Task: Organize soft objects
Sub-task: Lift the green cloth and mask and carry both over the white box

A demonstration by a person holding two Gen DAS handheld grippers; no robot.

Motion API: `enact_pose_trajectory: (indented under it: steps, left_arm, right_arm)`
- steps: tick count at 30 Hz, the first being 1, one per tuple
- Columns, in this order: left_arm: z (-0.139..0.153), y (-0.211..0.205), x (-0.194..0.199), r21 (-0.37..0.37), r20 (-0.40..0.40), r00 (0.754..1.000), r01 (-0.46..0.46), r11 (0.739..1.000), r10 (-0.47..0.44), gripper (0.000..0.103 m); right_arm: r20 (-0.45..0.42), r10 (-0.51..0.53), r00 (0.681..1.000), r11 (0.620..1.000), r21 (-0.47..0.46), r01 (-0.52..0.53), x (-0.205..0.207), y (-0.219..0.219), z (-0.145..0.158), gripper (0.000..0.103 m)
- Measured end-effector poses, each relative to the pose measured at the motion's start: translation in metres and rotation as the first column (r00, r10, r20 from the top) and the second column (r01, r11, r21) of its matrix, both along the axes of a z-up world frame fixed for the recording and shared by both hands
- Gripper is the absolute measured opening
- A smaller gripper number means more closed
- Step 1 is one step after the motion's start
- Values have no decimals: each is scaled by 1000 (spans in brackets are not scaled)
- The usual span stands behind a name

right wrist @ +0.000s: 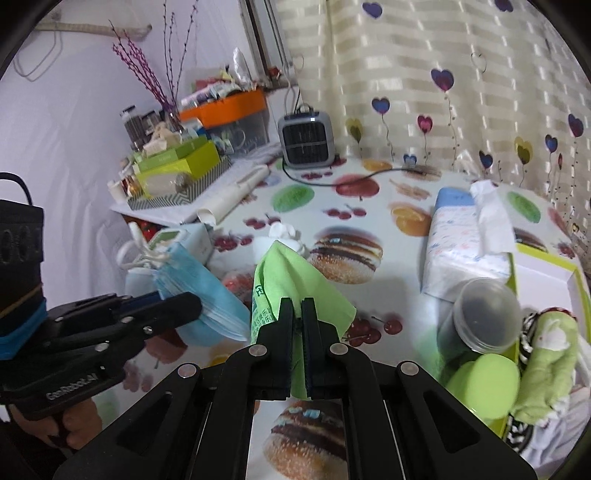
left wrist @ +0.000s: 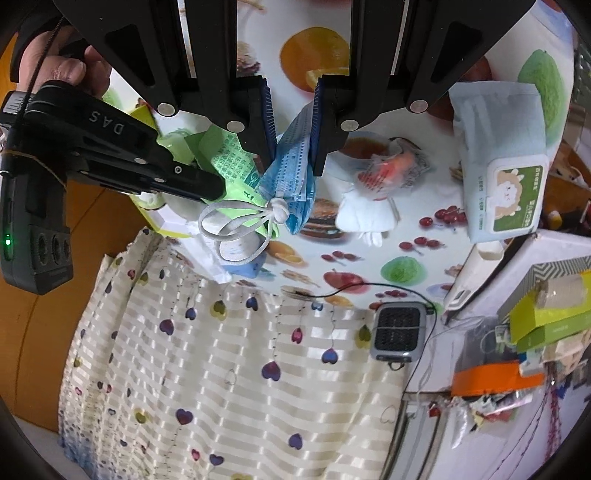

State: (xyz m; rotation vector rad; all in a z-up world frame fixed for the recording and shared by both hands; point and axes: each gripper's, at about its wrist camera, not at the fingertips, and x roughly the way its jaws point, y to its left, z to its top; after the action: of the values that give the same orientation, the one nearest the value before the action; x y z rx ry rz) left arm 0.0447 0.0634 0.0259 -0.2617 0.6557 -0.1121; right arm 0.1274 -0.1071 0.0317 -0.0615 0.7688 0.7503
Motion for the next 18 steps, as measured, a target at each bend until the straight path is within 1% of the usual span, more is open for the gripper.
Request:
enact_pose_trajectory:
  steps: [11, 18]
  left_arm:
    - [21, -33, -6, 26, 44, 997, 57, 998, -58, 16]
    - [32, -53, 1, 47, 61, 993, 100, 994, -103, 16]
  right_arm:
    - [65, -45, 997, 998, 49, 42, -20, -36, 25, 5]
    - [84, -79, 993, 995, 68, 74, -23, -58, 31, 5]
